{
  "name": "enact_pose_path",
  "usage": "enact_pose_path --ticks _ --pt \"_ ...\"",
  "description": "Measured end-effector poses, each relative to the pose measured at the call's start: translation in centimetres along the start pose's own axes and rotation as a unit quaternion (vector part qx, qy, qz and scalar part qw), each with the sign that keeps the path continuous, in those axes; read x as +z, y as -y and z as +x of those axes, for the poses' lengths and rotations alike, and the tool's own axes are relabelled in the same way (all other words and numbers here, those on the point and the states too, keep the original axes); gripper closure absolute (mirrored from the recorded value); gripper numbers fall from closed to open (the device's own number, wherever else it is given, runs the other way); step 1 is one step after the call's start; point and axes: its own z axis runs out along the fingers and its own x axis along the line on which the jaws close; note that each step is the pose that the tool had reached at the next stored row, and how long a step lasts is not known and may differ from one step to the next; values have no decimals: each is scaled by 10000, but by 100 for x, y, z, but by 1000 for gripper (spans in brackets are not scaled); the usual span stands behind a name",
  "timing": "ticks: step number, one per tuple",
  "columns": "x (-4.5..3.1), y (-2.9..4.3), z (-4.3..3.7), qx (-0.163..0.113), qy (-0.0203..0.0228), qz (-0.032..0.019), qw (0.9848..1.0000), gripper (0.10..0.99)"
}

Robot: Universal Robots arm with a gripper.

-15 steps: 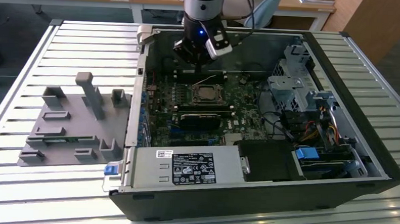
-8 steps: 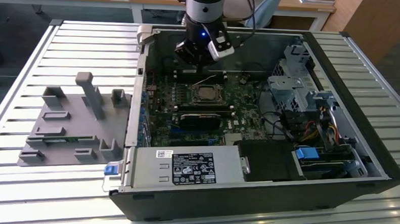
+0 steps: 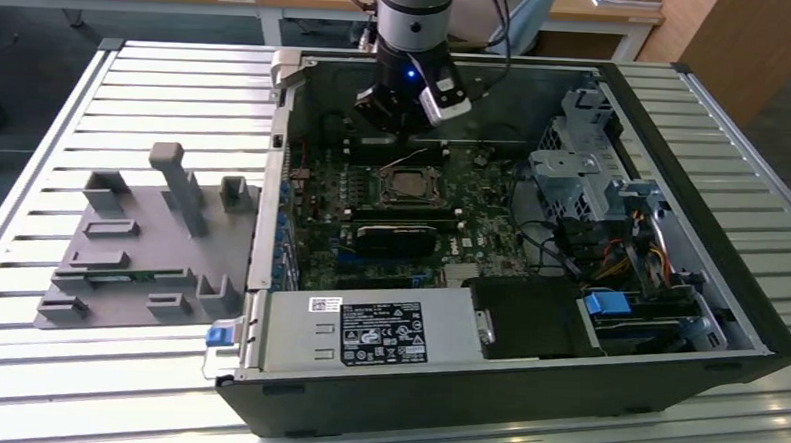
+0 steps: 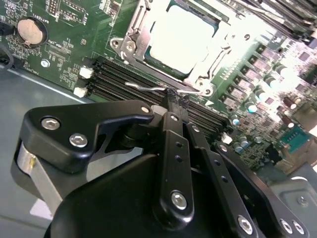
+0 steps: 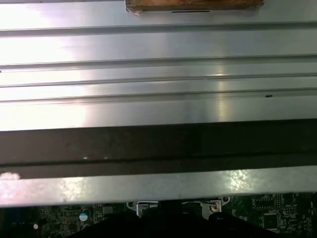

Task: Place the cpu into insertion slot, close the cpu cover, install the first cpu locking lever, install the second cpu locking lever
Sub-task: 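Install the first cpu locking lever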

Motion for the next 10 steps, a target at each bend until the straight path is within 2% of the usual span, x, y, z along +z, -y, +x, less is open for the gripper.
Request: enact_pose_path --ticks 10 --pt "65 -2 -48 0 -1 0 10000 980"
